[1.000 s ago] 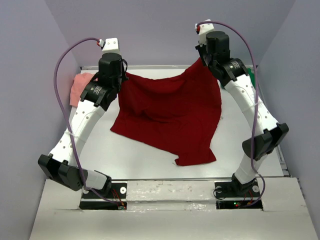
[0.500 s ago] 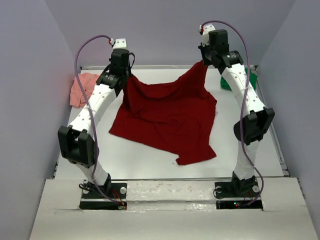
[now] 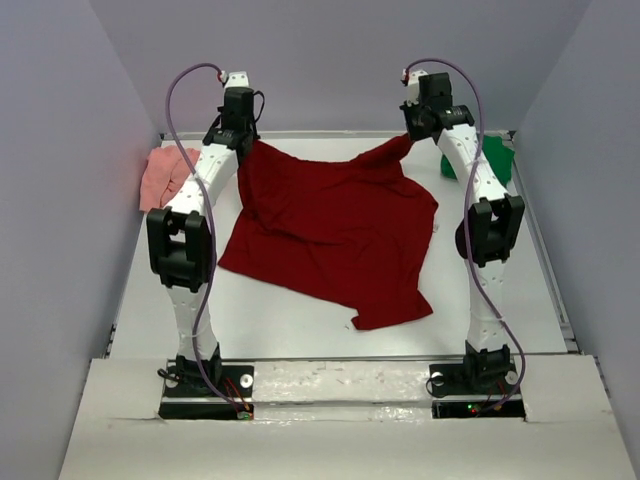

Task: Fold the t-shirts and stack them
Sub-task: Flatten out the tshirt

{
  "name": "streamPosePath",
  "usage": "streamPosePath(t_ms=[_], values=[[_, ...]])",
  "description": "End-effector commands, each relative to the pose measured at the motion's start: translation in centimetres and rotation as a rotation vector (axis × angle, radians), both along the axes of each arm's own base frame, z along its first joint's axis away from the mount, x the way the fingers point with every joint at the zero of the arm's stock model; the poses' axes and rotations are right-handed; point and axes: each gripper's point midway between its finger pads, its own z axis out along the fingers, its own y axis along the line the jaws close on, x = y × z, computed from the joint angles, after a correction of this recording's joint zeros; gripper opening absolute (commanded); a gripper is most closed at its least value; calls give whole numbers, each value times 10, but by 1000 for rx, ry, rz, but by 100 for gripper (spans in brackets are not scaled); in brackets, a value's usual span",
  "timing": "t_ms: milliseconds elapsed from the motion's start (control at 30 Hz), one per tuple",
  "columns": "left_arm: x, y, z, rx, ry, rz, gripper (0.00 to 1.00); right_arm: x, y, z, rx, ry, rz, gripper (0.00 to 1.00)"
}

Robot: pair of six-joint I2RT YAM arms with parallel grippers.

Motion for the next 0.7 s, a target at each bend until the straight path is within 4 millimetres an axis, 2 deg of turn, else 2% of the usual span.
streamPosePath(t_ms=[0, 67, 100, 167, 200, 233, 267, 300, 333, 400, 433, 500, 667], values=[[27, 9, 53, -29, -161, -11, 0, 12, -10, 38, 48, -95, -9, 0], [36, 9, 45, -24, -154, -20, 0, 14, -19, 48, 43, -119, -25, 0], [39, 9, 54, -23, -169, -28, 0, 14, -18, 52, 49, -129, -23, 0], [51, 6, 39, -7, -133, -39, 0, 16, -22, 58, 57, -144, -26, 0], [55, 8, 55, -10, -149, -39, 0, 17, -28, 63, 63, -156, -38, 0], [64, 7, 40, -10, -126, -43, 0, 17, -35, 66, 71, -160, -44, 0], [68, 9, 40, -13, -129, -42, 0, 17, -33, 66, 81, -158, -36, 0], [73, 11, 49, -25, -155, -43, 0, 17, -38, 67, 83, -160, -44, 0], [77, 10, 43, -29, -148, -54, 0, 16, -39, 68, 102, -157, -32, 0], [81, 13, 49, -40, -160, -56, 0, 15, -43, 67, 108, -154, -40, 0], [85, 12, 40, -34, -144, -64, 0, 14, -38, 62, 121, -139, -15, 0], [87, 8, 35, -29, -131, -97, 0, 15, -36, 57, 128, -126, -5, 0], [83, 10, 14, -19, -87, -96, 0, 11, -31, 51, 150, -98, 13, 0]])
